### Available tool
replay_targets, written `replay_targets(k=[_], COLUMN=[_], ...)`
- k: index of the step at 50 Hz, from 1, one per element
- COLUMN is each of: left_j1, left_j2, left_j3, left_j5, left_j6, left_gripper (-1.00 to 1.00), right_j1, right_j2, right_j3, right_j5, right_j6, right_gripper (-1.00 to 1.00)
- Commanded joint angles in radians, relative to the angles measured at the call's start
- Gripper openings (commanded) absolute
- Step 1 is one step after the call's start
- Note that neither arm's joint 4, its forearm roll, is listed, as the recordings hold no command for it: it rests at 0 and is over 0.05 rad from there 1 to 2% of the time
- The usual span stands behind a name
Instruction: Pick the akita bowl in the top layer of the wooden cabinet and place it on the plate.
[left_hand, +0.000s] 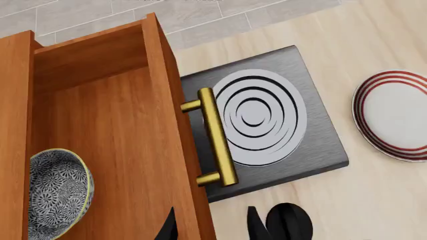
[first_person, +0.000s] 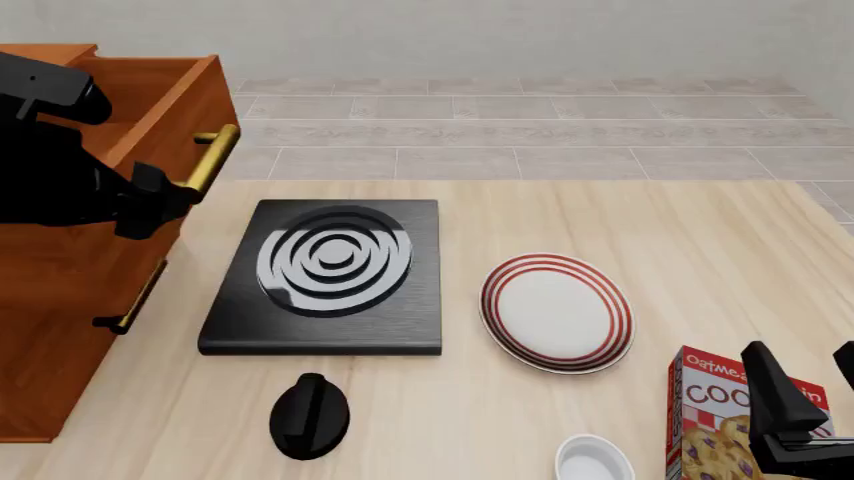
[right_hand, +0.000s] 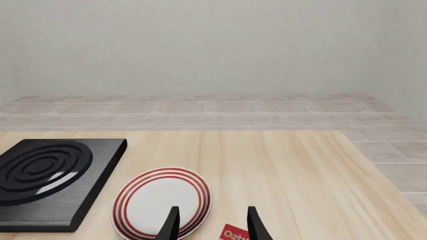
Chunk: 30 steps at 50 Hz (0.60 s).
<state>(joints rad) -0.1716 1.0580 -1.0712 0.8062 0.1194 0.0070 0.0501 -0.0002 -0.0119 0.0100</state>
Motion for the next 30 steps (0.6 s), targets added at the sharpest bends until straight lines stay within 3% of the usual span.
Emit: replay_targets(k=[1,30], left_j1=[-0.073,-0.212], left_j2=[0.033,0.063], left_j3=[-0.002,-0.053], left_j5=[-0.004,-0.004], left_j6=[-0.019,-0.126], left_gripper=[1.00,1.00], right_j1=[-0.001,-0.001], right_j2=[0.011,0.012], right_j3=[0.000,0.000], right_j5=[-0.009,-0.007], right_j6=[-0.003,-0.005], right_gripper=[1.00,1.00])
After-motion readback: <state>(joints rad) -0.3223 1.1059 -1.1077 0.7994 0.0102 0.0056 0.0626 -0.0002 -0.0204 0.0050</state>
